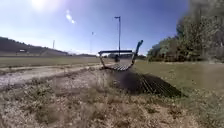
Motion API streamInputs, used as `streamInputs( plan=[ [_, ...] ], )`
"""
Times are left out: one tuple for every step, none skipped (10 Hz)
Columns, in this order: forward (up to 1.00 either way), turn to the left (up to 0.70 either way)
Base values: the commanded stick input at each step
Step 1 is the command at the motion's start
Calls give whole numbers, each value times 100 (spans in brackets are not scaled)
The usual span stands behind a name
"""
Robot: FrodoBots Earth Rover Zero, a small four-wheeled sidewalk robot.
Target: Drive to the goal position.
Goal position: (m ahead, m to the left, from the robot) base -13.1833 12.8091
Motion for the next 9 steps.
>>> streamInputs(
  plan=[
    [69, 34],
    [69, 34],
    [69, 34],
    [69, 34],
    [69, 34],
    [69, 34],
    [69, 34],
    [69, 34],
    [69, 34]
  ],
)
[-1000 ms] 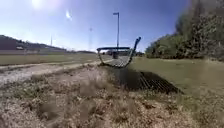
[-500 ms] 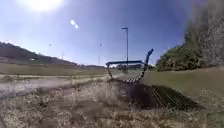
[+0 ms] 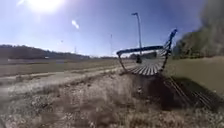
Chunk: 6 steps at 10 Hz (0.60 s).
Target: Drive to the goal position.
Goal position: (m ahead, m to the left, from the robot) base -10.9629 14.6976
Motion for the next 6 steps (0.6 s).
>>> streamInputs(
  plan=[
    [69, 34],
    [69, 34],
    [69, 34],
    [69, 34],
    [69, 34],
    [69, 34]
  ],
)
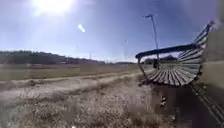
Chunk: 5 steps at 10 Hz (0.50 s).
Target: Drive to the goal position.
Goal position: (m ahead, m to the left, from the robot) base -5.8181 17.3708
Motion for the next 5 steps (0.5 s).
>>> streamInputs(
  plan=[
    [69, 34],
    [69, 34],
    [69, 34],
    [69, 34],
    [69, 34]
  ],
)
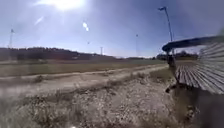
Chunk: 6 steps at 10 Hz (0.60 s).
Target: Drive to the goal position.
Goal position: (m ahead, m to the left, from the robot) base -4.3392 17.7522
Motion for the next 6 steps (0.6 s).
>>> streamInputs(
  plan=[
    [69, 34],
    [69, 34],
    [68, 34],
    [68, 34],
    [68, 34],
    [68, 34]
  ],
)
